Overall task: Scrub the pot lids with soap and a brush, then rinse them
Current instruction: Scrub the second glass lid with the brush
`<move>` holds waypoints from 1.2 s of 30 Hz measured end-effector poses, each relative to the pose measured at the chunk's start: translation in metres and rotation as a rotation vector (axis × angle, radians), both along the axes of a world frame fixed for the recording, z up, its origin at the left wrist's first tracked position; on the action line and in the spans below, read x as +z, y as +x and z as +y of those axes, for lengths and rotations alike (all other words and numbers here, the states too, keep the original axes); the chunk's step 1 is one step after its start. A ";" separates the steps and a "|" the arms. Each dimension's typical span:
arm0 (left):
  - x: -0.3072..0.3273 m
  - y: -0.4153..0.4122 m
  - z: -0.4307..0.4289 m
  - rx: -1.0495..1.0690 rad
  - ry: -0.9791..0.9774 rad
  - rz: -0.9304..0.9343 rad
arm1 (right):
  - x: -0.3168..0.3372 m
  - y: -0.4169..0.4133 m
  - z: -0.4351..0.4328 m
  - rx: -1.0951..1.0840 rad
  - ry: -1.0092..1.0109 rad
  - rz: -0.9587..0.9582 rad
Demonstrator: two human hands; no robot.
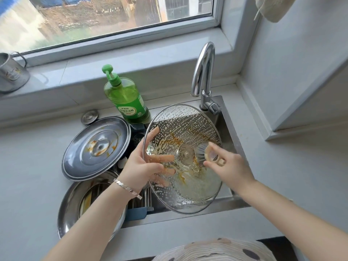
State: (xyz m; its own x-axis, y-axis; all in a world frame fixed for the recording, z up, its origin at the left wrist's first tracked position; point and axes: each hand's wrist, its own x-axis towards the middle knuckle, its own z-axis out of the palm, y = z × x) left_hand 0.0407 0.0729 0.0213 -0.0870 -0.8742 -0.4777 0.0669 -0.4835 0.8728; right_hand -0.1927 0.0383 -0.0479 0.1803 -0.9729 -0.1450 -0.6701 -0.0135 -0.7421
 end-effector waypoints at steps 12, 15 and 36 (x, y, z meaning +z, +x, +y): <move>0.003 0.004 -0.001 0.053 -0.010 0.030 | 0.004 -0.002 0.002 0.020 0.013 0.017; 0.003 0.003 0.000 0.085 -0.008 0.038 | 0.002 -0.006 -0.001 0.034 0.000 0.054; -0.005 0.012 0.002 0.221 0.090 0.005 | 0.005 0.001 0.020 0.278 0.245 0.054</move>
State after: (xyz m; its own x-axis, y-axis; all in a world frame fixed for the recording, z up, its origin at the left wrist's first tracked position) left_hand 0.0526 0.0753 0.0164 0.0996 -0.8261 -0.5547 0.1840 -0.5325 0.8262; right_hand -0.1921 0.0580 -0.0426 0.4186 -0.8228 -0.3843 -0.7041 -0.0268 -0.7096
